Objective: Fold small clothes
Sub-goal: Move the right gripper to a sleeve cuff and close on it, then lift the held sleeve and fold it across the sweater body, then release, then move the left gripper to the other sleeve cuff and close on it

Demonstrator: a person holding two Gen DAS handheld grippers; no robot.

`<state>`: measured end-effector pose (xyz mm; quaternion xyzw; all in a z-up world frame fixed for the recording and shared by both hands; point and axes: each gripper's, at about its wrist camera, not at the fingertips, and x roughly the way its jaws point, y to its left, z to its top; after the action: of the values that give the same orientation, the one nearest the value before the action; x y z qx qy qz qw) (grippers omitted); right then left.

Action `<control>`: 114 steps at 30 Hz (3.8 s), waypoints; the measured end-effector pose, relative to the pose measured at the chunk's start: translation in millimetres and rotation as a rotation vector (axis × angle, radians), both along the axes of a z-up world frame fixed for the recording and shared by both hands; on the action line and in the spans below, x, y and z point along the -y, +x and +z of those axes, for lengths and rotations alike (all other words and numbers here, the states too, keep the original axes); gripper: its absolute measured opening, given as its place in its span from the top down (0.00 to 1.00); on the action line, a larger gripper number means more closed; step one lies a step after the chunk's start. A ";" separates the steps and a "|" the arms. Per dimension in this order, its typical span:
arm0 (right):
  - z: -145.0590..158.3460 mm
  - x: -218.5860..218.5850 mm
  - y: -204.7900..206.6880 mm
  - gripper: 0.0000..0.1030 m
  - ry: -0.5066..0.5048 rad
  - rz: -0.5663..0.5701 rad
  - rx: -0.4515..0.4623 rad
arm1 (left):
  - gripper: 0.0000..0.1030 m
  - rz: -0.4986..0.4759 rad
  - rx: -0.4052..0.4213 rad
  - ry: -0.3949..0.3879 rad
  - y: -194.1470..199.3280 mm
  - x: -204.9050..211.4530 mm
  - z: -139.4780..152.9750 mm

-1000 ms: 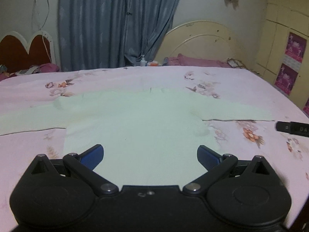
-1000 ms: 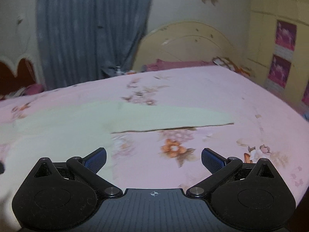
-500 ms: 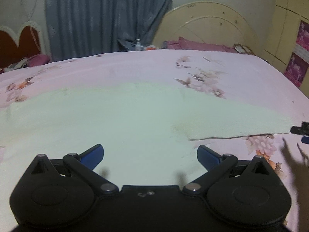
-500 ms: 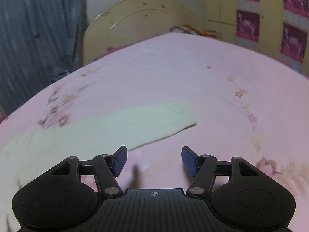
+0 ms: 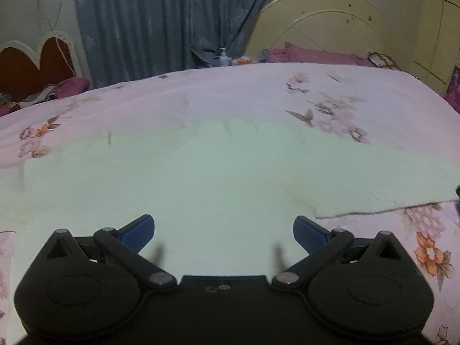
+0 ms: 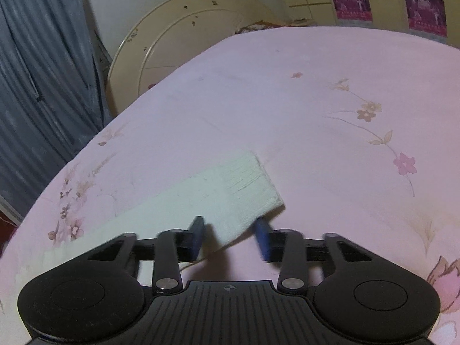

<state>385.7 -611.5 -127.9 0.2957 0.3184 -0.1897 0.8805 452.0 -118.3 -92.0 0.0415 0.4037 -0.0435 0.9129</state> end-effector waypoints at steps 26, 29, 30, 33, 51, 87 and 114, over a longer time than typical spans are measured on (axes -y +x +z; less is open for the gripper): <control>64.5 -399.6 59.8 0.98 -0.240 0.646 0.047 | 0.08 0.183 0.050 -0.228 -19.4 -272.1 2.5; 53.1 -454.8 59.2 0.98 -0.257 0.725 0.036 | 0.11 0.203 0.041 -0.231 -26.5 -298.7 1.2; 49.8 -464.2 58.3 0.98 -0.256 0.744 0.034 | 0.11 0.215 0.039 -0.243 -29.4 -308.1 1.0; 32.4 -505.5 61.8 0.98 -0.262 0.819 0.016 | 0.16 0.234 0.026 -0.262 -34.3 -324.8 -0.5; 28.3 -362.0 17.9 0.74 -0.217 0.641 -0.091 | 0.62 -0.026 -0.156 -0.505 67.0 -178.1 -47.7; 43.9 -321.5 10.5 0.74 -0.152 0.530 -0.038 | 0.70 0.114 0.054 -0.364 53.1 -278.1 -27.6; 5.9 -323.6 189.0 1.00 -0.243 0.581 -0.100 | 0.39 -0.046 0.086 -0.156 112.6 -210.1 -55.1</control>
<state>574.7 -288.0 -122.0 0.0754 0.4073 0.0189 0.9100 564.6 91.8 -147.1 -0.0188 0.3586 -0.0938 0.9286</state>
